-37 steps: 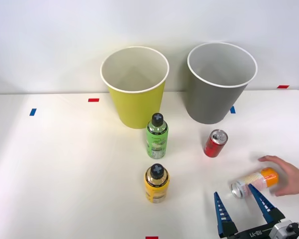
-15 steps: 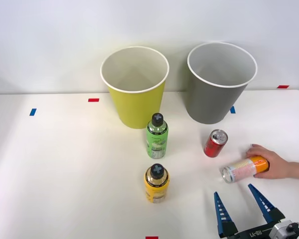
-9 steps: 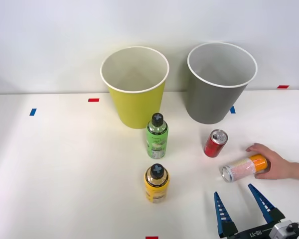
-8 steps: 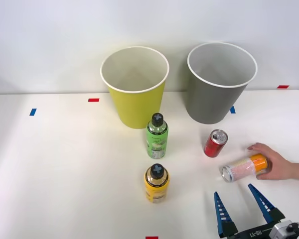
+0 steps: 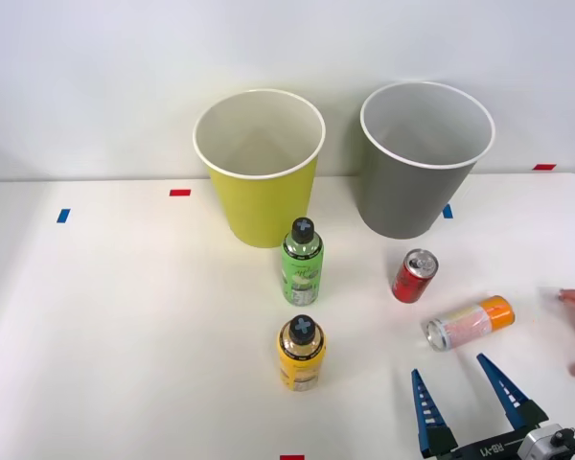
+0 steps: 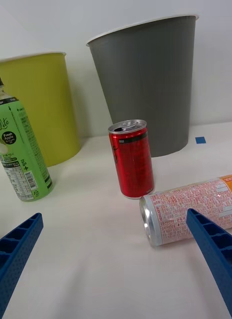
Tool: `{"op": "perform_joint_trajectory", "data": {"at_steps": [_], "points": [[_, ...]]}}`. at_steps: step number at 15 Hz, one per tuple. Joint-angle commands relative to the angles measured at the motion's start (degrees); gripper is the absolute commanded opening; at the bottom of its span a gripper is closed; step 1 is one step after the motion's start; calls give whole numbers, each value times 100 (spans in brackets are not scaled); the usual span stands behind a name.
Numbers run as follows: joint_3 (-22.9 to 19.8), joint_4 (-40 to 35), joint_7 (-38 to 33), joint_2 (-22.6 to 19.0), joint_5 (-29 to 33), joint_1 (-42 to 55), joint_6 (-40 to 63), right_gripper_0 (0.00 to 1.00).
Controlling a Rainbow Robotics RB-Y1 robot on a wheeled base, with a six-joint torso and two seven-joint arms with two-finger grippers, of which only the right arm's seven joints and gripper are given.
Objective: Put cans in the gray bin, plastic bottles in the light green bin
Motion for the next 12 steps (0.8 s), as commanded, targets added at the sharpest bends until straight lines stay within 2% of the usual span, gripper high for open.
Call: {"op": "perform_joint_trajectory", "data": {"at_steps": [1,12], "points": [[0,0,0,0,0,0,0,100],[0,0,0,0,0,0,0,100]]}}
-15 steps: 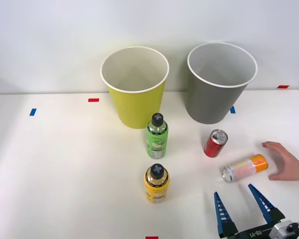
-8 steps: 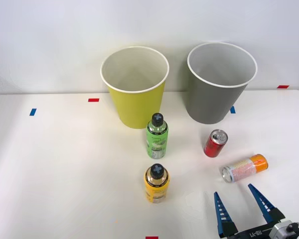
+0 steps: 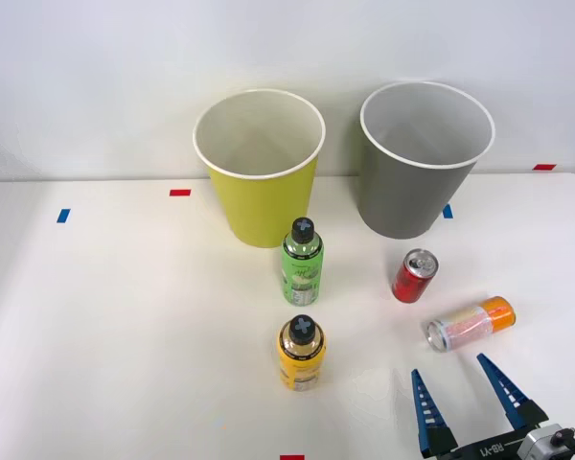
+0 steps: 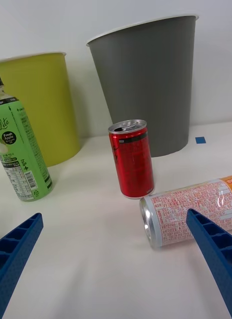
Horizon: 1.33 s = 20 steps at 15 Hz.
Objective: Put cans in the gray bin, plastic bottles in the light green bin
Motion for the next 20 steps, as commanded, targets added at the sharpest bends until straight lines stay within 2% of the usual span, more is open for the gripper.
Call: {"op": "perform_joint_trajectory", "data": {"at_steps": [1,20], "points": [[0,0,0,0,0,0,0,100],[0,0,0,0,0,0,0,100]]}}
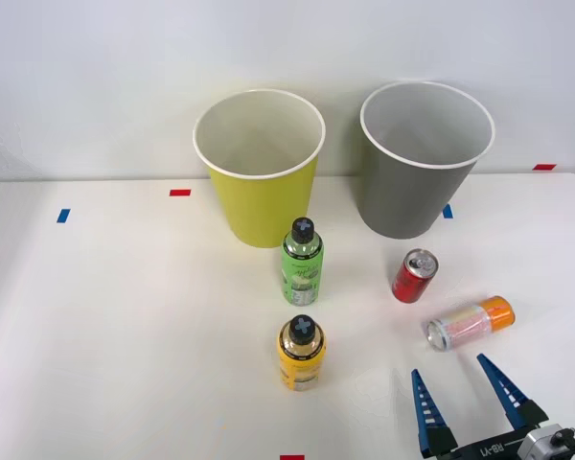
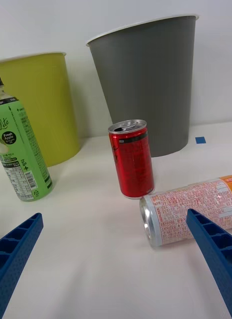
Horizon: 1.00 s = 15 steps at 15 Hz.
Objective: Put cans in the gray bin, plastic bottles in the light green bin
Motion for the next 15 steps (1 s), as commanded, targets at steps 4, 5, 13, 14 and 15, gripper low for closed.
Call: {"op": "perform_joint_trajectory", "data": {"at_steps": [4,5,13,14,15], "points": [[0,0,0,0,0,0,0,100],[0,0,0,0,0,0,0,100],[0,0,0,0,0,0,0,100],[0,0,0,0,0,0,0,100],[0,0,0,0,0,0,0,100]]}}
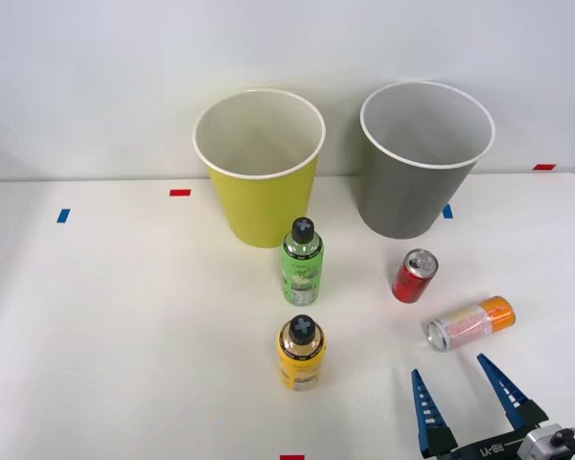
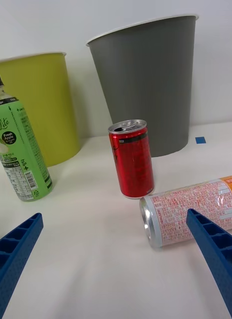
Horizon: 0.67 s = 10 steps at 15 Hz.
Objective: Put cans in the gray bin, plastic bottles in the light green bin
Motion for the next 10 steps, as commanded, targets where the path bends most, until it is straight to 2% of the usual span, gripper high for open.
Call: {"op": "perform_joint_trajectory", "data": {"at_steps": [1,10], "points": [[0,0,0,0,0,0,0,100],[0,0,0,0,0,0,0,100]]}}
